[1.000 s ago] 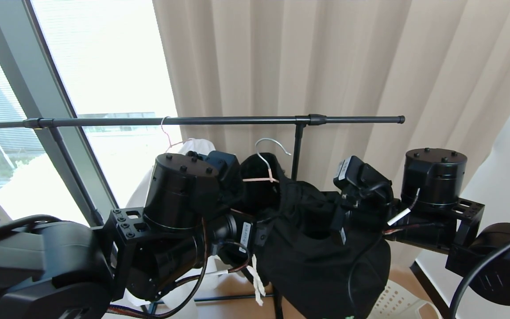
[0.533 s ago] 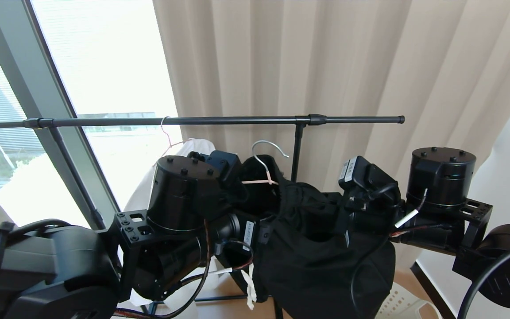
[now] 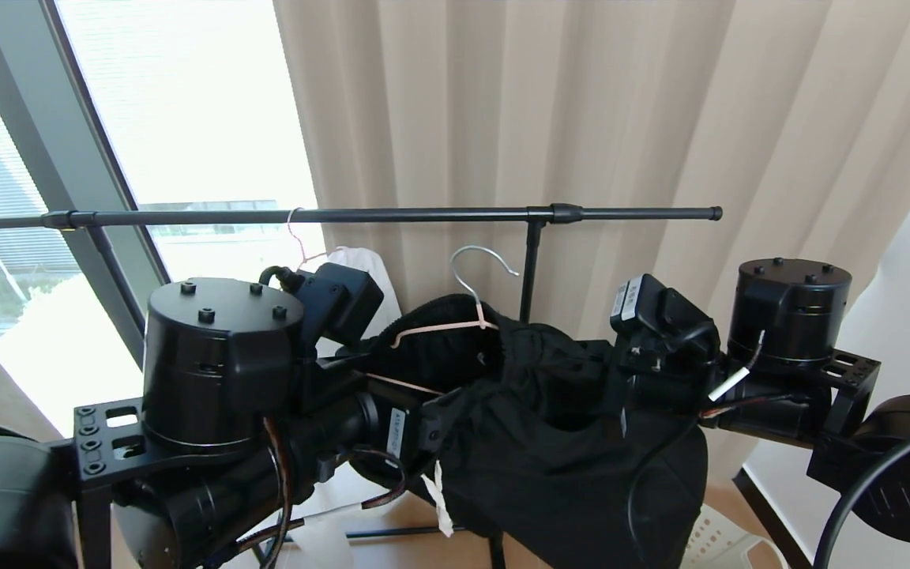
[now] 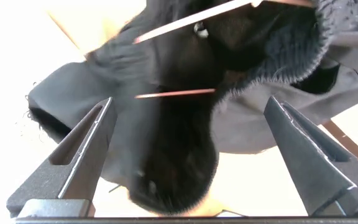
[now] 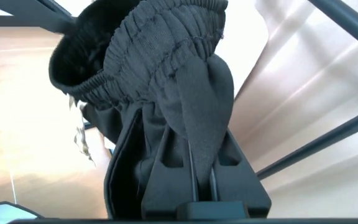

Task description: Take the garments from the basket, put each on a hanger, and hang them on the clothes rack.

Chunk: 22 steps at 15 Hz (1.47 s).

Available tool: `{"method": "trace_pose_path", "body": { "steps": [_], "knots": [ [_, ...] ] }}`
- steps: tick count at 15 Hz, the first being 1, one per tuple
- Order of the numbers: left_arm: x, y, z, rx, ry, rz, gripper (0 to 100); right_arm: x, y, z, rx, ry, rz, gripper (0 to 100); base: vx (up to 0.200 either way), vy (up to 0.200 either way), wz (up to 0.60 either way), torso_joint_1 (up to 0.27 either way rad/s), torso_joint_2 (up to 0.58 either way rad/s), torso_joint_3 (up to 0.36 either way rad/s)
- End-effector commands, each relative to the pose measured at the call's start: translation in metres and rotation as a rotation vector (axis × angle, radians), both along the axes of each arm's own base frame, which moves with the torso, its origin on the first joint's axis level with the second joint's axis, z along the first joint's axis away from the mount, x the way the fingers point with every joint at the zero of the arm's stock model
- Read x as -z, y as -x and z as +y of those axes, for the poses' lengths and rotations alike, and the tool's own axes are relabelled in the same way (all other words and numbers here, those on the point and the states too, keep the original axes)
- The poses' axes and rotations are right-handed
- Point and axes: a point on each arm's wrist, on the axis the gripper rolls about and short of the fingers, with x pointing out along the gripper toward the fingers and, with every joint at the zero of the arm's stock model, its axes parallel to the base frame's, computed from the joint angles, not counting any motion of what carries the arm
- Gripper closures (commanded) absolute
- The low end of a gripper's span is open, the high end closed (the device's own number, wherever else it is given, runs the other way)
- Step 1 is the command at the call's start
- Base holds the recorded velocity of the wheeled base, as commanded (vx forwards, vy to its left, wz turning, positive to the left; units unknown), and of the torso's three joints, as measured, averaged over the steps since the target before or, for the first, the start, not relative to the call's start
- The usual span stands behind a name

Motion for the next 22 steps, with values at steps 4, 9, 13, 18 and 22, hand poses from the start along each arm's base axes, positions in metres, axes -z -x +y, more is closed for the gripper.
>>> {"method": "trace_pose_path", "body": {
  "steps": [4, 9, 13, 18, 22],
  "knots": [
    [-0.018, 0.018, 0.022, 0.021, -0.012, -0.087, 0, 0.005, -0.005, -0.007, -0.054, -0.011, 0.027, 100, 0.000, 0.000, 0.00, 0.000, 0.00, 0.000],
    [-0.037, 0.008, 0.111, 0.183, -0.158, -0.229, 0, 0.006, -0.013, -0.023, -0.165, -0.053, 0.053, 100, 0.000, 0.000, 0.00, 0.000, 0.00, 0.000],
    [-0.027, -0.013, 0.143, 0.466, -0.202, -0.212, 0, 0.006, -0.016, -0.029, -0.228, -0.077, 0.071, 100, 0.000, 0.000, 0.00, 0.000, 0.00, 0.000],
    [0.004, -0.041, 0.138, 0.629, -0.407, -0.258, 0, 0.004, -0.017, -0.037, -0.314, -0.116, 0.099, 100, 0.000, 0.000, 0.00, 0.000, 0.00, 0.000],
    [0.007, -0.055, 0.120, 0.688, -0.437, -0.273, 0, 0.004, -0.016, -0.038, -0.357, -0.127, 0.109, 100, 0.000, 0.000, 0.00, 0.000, 0.00, 0.000]
  ]
}}
